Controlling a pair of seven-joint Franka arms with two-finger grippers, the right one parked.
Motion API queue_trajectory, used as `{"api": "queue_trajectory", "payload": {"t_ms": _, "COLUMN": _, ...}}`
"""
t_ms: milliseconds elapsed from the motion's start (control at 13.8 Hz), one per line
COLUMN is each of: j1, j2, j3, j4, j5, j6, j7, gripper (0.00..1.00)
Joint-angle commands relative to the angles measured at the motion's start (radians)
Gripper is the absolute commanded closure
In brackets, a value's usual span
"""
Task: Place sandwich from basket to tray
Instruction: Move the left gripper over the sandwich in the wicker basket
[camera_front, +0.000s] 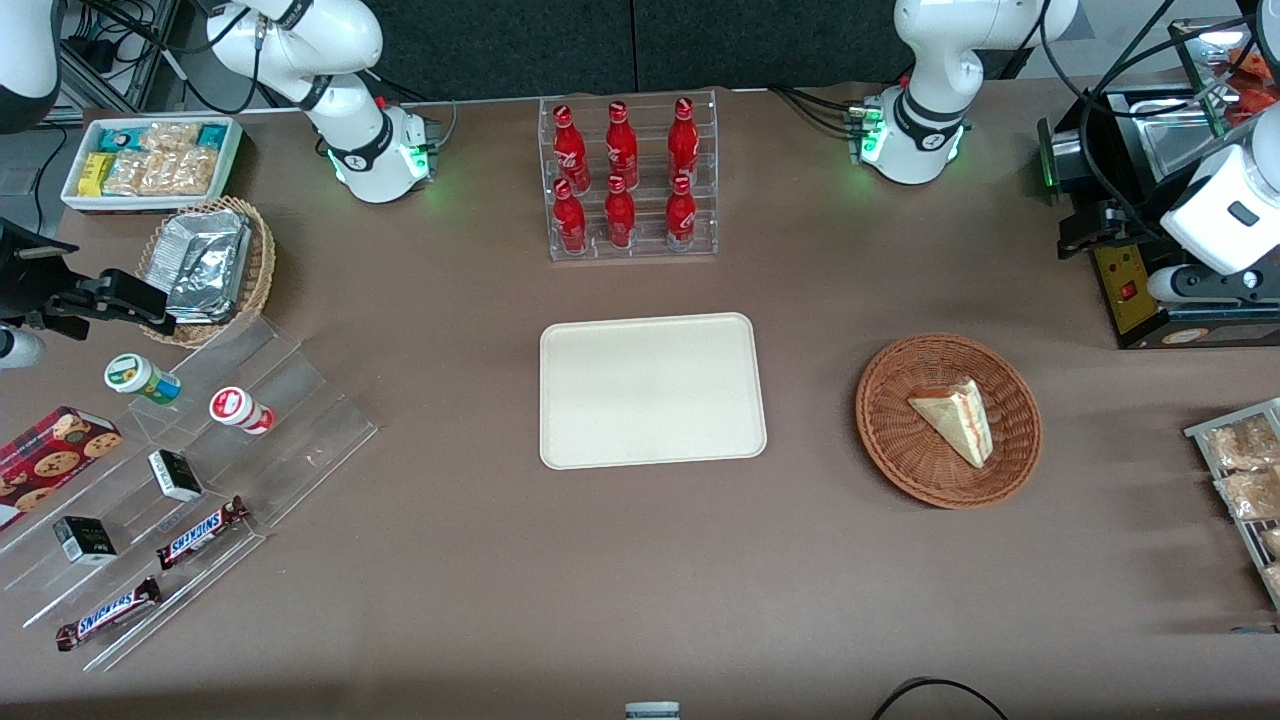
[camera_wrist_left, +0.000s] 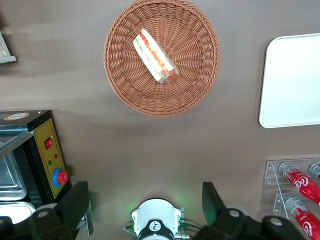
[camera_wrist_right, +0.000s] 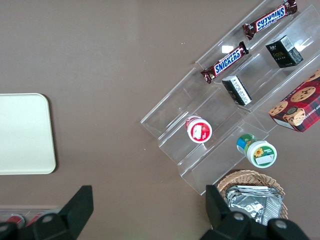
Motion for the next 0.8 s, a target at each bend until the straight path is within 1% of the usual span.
{"api": "queue_trajectory", "payload": {"t_ms": 0, "j1": -0.014, "j2": 0.008, "j3": 0.011, "j4": 0.017, "j5": 0.001, "j6": 0.011, "j7": 0.016, "gripper": 0.0}}
{"api": "queue_trajectory", "payload": {"t_ms": 73, "j1": -0.014, "j2": 0.011, "j3": 0.011, "j4": 0.017, "j5": 0.003, "j6": 0.013, "j7": 0.013, "gripper": 0.0}}
{"api": "queue_trajectory", "payload": {"t_ms": 218, "j1": -0.023, "j2": 0.027, "j3": 0.004, "j4": -0.005, "j5": 0.058, "j6": 0.03, "j7": 0.004, "gripper": 0.0}}
{"api": "queue_trajectory", "payload": {"t_ms": 435, "j1": -0.021, "j2": 0.035, "j3": 0.003, "j4": -0.101, "j5": 0.063, "j6": 0.16, "j7": -0.056, "gripper": 0.0}}
{"api": "queue_trajectory", "payload": {"t_ms": 653, "j1": -0.021, "j2": 0.035, "j3": 0.001, "j4": -0.222, "j5": 0.064, "j6": 0.313, "j7": -0.189, "gripper": 0.0}}
{"api": "queue_trajectory", "payload": {"t_ms": 726, "j1": -0.021, "j2": 0.04, "j3": 0.001, "j4": -0.247, "j5": 0.049, "j6": 0.356, "j7": -0.23, "gripper": 0.0}}
